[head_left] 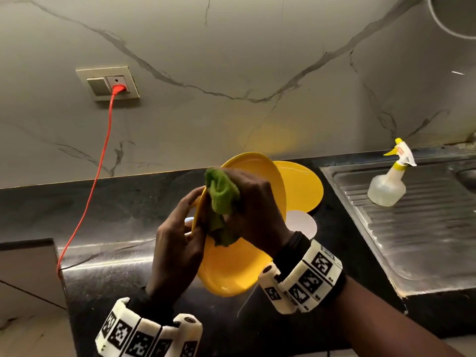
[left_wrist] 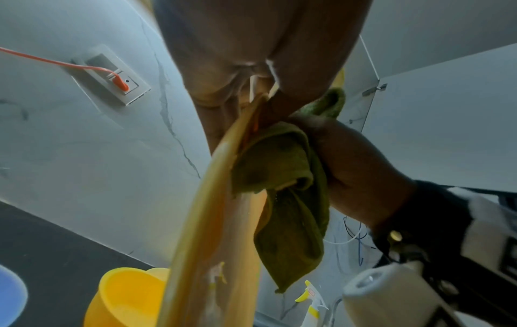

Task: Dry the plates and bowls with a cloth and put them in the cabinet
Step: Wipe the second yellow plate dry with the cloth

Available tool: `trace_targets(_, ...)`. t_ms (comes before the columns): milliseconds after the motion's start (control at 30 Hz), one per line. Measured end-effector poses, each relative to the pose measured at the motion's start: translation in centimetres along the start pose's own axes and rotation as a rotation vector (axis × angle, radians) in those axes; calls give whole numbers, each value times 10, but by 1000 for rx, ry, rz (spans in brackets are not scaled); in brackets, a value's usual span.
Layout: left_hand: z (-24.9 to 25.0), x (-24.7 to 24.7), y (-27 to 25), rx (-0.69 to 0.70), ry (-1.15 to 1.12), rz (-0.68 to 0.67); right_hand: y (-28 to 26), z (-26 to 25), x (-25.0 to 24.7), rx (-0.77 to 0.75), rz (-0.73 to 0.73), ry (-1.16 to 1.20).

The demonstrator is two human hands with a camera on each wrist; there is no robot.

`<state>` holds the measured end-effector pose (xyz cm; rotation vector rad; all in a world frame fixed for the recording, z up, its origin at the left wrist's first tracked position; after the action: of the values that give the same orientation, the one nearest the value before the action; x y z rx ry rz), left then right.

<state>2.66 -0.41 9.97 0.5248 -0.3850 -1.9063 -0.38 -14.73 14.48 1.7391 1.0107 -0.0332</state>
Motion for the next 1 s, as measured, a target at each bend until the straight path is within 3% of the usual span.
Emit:
trace_targets(133, -2, -1, 4, 20, 64, -4, -11, -15, 15, -76, -137, 1)
trace_targets(267, -1, -2, 3, -4, 53, 24, -5, -6, 5, 9, -1, 41)
trace_targets(367, 2, -2, 0, -41, -19, 36, 3, 30, -12, 279, 167, 13)
trace_targets(467, 10, 0, -4, 3, -1, 42, -3, 75, -21, 608, 203, -38)
trace_targets(533, 13, 0, -5, 19, 12, 51, -5, 73, -21, 572, 194, -52)
trace_targets(667, 15, 0, -2, 9, -27, 85, -11, 17, -6, 184, 117, 55)
trace_targets(767, 20, -1, 0, 11, -79, 74, -15, -1, 6, 76, 55, 28)
trace_targets(867, 15, -7, -3, -12, -124, 87, -4, 17, -7, 122, 166, -54)
trace_targets(1000, 20, -11, -7, 40, -118, 100, -1, 76, -20, 453, 158, -113)
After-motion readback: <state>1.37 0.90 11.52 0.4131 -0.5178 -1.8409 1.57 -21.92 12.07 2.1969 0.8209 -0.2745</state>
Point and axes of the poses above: each hand's wrist, its own y-axis towards the middle knuckle, its own x-axis out of the palm, z = x × y, the point moved 7 cm from there along y, towards the middle knuckle, and after that the axes turned 12 degrees about -y, right-handed, at the moved point
